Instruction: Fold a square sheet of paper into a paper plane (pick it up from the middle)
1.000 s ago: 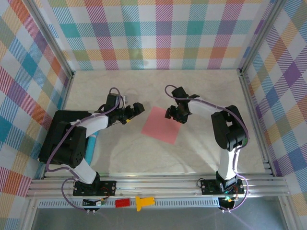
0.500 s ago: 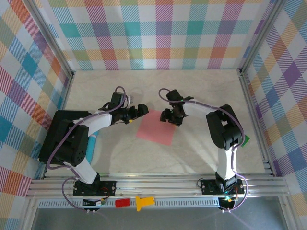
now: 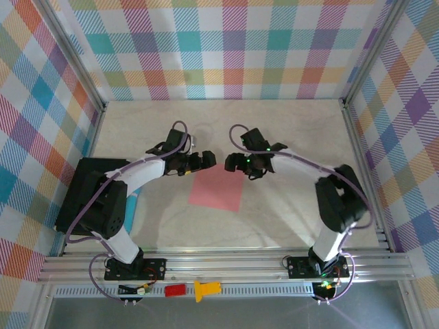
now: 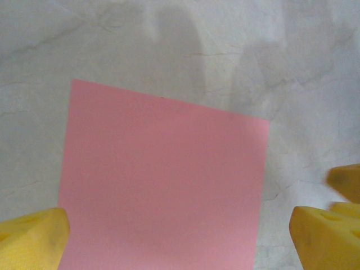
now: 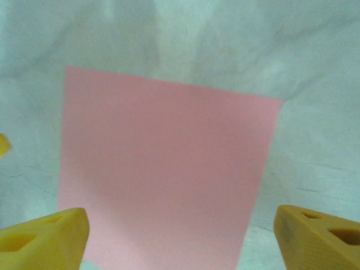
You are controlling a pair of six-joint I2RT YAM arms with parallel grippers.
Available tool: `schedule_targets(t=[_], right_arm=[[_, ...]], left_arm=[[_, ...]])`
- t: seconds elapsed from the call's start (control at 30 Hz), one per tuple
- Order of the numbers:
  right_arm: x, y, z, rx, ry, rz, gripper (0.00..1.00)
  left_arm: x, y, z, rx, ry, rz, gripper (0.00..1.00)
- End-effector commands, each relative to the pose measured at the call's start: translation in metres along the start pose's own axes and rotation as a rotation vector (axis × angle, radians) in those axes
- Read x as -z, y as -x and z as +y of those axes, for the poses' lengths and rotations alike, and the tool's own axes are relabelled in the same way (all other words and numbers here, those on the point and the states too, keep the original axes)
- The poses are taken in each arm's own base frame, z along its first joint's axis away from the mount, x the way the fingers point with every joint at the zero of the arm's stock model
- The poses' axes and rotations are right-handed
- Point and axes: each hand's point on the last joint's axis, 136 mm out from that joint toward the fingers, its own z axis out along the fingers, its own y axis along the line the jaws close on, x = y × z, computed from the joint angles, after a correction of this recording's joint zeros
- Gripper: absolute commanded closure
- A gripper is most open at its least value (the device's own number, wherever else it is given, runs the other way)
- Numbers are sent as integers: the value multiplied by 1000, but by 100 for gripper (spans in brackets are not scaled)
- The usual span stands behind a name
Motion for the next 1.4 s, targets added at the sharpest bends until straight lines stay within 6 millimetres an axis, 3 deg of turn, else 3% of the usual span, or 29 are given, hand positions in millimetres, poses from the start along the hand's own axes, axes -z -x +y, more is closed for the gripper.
schedule_targets(t=[0.0,0.07,0.37,0.8,1.37], right_arm=[[19,14,-37,-55,-127,-138,6],[31,14,-53,-78,-169,-173,1],[57,-1,-111,-197,-286,-233,1],[47,-14,-124,-256,-272,-198,1],[40,-20,-129,-280,-260,-167,1]], left_arm=[[-1,-12,-1,-77,78,55,0],[-4,-18,-7,-109,102,85,0],[-25,-47,-20,-231,262,221,0],[-54,-68,-32,-332,401,339,8],[-73,-79,-7,-268,510,362,12]])
